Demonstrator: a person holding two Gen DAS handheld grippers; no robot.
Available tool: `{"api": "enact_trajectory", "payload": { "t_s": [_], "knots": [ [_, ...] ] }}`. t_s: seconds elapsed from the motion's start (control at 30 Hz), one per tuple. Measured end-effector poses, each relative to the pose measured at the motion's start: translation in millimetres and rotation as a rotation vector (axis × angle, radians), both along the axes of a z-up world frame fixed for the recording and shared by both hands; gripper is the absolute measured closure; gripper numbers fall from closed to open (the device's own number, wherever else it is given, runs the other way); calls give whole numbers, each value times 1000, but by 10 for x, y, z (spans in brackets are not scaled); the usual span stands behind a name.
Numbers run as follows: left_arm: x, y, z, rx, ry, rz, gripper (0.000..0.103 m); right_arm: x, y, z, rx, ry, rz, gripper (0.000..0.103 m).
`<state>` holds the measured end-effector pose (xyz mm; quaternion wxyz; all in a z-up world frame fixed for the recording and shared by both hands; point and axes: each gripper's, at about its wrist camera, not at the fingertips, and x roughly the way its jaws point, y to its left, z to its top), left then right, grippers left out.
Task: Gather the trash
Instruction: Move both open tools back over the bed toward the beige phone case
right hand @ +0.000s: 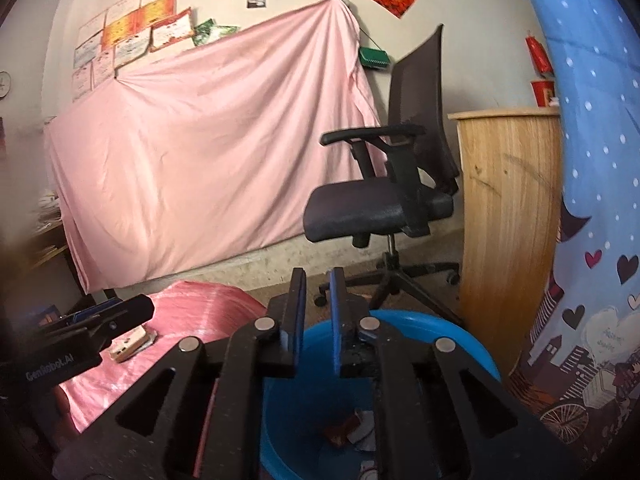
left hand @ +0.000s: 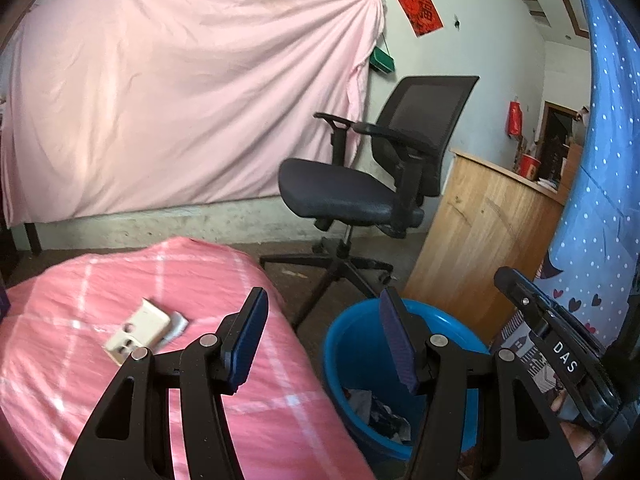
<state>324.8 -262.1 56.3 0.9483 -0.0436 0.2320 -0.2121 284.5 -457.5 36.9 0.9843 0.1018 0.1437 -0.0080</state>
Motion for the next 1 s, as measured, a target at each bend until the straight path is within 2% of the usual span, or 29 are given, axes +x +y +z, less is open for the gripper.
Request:
{"api": "enact_trajectory", "payload": {
  "t_s": [0.07,0.13,0.3,0.43,0.5,0.6,0.67,0.77,1.0],
  "knots": [
    [-10,81,37,-4,-9,17,51,-7,52,22,-6,-15,8,57],
    [-27,171,63,-10,-19,36,46,-16,112,46,-17,-30,14,51],
    [-94,352,113,-10,-62,86,43,-42,220,103,-26,-72,33,34],
    [-179,514,126,-7,-109,140,24,-56,304,154,-32,-102,43,24],
    [-214,606,126,-17,-128,165,21,-78,357,173,-39,-121,44,17],
    [-247,747,138,-23,-147,213,7,-119,446,204,-51,-154,55,6],
    [-302,863,140,-32,-172,255,5,-145,502,226,-55,-178,68,1],
    [-356,1024,119,-41,-181,308,2,-172,615,257,-63,-208,92,0],
    [-451,1450,15,-56,-179,420,2,-175,886,284,-82,-246,149,0]
  ]
}}
